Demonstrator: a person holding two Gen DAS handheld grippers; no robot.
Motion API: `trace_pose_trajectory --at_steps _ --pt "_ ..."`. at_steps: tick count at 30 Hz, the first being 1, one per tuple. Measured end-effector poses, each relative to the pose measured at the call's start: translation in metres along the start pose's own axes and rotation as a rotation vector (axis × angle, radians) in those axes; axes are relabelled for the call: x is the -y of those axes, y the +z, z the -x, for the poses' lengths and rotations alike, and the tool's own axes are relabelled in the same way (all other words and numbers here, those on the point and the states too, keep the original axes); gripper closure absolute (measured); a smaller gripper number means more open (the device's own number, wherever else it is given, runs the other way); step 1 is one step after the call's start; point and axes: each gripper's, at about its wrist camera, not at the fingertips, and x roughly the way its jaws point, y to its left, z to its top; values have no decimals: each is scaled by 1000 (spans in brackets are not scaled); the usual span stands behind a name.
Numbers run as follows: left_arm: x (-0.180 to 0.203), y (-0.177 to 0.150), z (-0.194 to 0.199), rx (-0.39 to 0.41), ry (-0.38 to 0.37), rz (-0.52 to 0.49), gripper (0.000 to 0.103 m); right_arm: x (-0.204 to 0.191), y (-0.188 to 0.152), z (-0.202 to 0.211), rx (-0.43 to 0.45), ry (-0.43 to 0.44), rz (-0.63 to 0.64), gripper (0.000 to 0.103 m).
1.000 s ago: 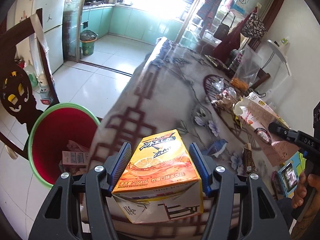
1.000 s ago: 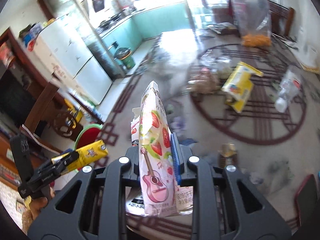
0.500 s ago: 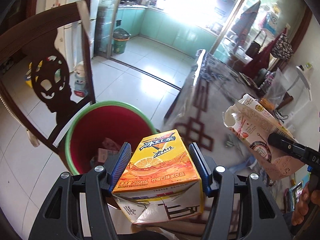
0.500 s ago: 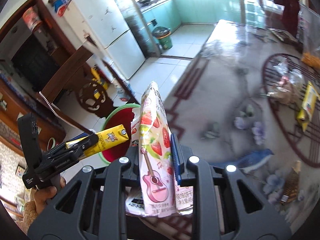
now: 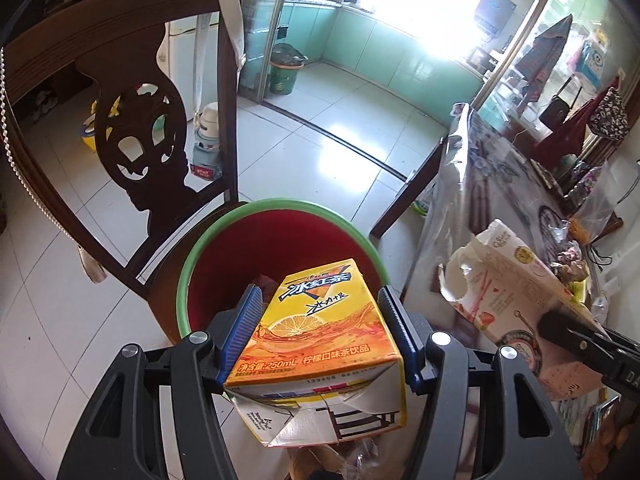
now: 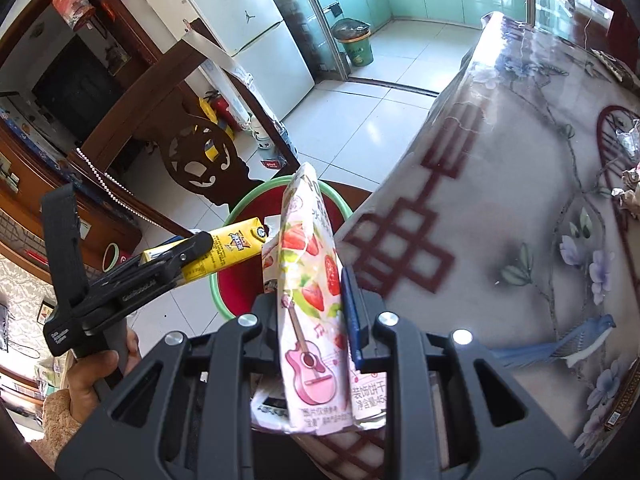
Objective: Collect trash
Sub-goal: 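Carry the iced tea carton and Pocky box over the red bucket, then open both grippers to drop the carton and box into the bucket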
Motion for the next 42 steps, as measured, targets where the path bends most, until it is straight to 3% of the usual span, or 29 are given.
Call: trace_pose_trajectory --at_steps 17,22,27,29,31,35,42 --pt "-11 -4 -28 -44 17 84 44 -7 8 -21 -25 2 0 79" --pt "-13 -5 -29 -44 26 89 29 -12 14 -28 -28 7 4 79" --pt "-13 -6 -30 -50 22 90 29 -20 17 -36 -34 4 18 79" --pt "-15 -6 -31 -52 20 97 29 -22 19 -38 -34 -1 24 72" --pt "-17 -6 -31 -53 19 104 29 -23 21 -37 -22 -11 21 48" --pt "-18 -6 -32 -56 20 108 29 -21 21 -29 5 -18 19 46" --pt "-16 -6 -33 -64 27 101 29 -16 11 -6 42 -14 6 31"
